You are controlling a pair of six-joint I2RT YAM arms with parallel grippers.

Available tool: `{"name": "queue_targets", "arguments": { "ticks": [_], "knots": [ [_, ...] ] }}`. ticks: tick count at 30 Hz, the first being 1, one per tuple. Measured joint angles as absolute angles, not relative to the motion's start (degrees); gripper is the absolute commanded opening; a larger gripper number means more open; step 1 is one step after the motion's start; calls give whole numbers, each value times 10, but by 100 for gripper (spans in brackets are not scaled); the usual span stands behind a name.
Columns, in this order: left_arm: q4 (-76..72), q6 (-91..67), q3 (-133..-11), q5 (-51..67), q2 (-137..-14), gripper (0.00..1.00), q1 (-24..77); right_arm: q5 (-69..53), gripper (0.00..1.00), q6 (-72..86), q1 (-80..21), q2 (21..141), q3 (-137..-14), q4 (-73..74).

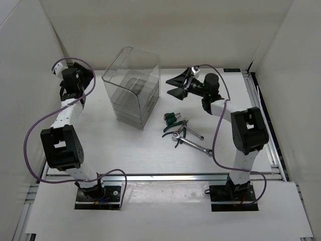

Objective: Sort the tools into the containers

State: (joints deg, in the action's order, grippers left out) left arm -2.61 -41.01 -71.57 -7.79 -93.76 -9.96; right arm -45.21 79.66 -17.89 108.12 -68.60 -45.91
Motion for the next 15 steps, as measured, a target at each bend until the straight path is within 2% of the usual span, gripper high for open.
{"name": "queue_targets", "arguments": {
  "ticks": [4,7,10,11,14,15],
  "knots": [
    [-53,-404,-711,-40,-946,99,-94,-437,99,777,-202,1124,-697,-415],
    [-65,-403,-701,-27,-952,99,-83,-429,93,769,-217,1169,-721,-369],
    [-70,-403,-700,-10,-966,99,-71,-421,82,769,-227,1202,-749,-351],
    [-72,-402,-700,-4,-971,99,-68,-419,73,771,-230,1207,-756,-351],
    [-73,-399,-701,12,-986,99,-62,-414,65,784,-236,1220,-773,-366],
    [-73,-399,-701,16,-991,99,-61,-411,59,792,-236,1224,-776,-379]
  ]
}}
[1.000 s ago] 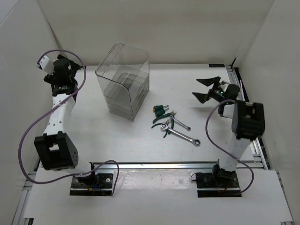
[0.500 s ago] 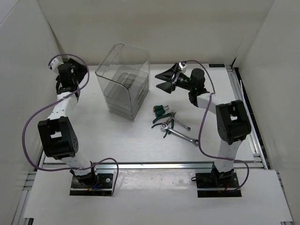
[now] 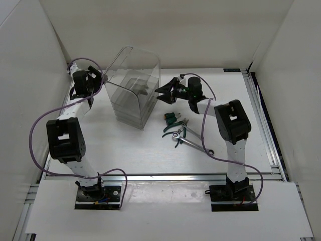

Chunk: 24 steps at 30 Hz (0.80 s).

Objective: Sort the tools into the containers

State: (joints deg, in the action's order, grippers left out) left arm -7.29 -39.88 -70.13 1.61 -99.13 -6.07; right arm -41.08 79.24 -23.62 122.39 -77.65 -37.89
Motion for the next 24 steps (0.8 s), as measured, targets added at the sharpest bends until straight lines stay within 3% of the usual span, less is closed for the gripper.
{"name": "queue_targets", "arguments": {
  "ticks": [6,14,24],
  "knots": [
    [-60,-394,-710,35,-1014,99,-60,-396,47,831,-242,1249,-784,-434],
    [-56,-389,-745,69,-1044,99,-60,-390,43,847,-260,1281,-818,-444],
    [-56,-396,-749,114,-1052,99,-60,-392,19,862,-260,1281,-825,-468]
  ]
}}
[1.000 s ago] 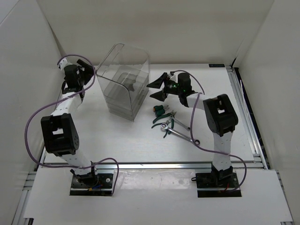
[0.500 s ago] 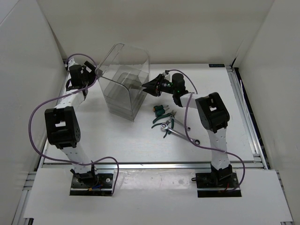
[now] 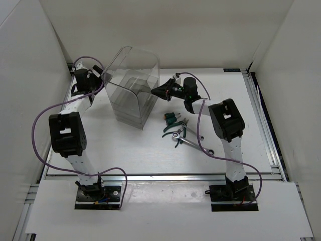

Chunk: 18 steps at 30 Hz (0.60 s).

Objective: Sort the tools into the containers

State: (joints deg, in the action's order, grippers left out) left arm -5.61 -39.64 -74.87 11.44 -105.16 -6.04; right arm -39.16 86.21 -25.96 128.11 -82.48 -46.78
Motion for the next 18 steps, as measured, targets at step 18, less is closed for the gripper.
{"name": "queue_targets", "arguments": {
  "ticks": [18],
  "knots": [
    [82,-354,-779,-6,-976,87,-83,-373,0,879,-258,1275,-797,-503]
  ]
}}
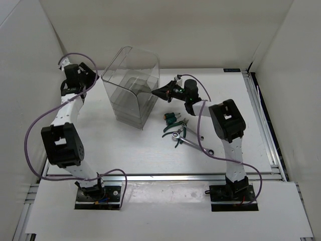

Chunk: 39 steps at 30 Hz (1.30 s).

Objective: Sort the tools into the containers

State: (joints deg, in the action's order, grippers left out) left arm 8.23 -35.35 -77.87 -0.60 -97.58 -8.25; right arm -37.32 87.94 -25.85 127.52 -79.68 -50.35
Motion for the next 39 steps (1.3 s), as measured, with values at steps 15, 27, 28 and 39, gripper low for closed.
{"name": "queue_targets", "arguments": {
  "ticks": [15,27,28,39],
  "knots": [
    [168,-436,-674,55,-606,79,-31,-378,0,853,-240,1182,-730,-449],
    [176,-411,-583,278,-507,80,16,-384,0,847,-236,1124,-695,-412],
    [182,-402,-583,291,-507,80,27,-384,0,846,-236,1120,-695,-406],
    [198,-352,-562,356,-493,83,67,-375,0,839,-233,1064,-661,-385]
  ]
}}
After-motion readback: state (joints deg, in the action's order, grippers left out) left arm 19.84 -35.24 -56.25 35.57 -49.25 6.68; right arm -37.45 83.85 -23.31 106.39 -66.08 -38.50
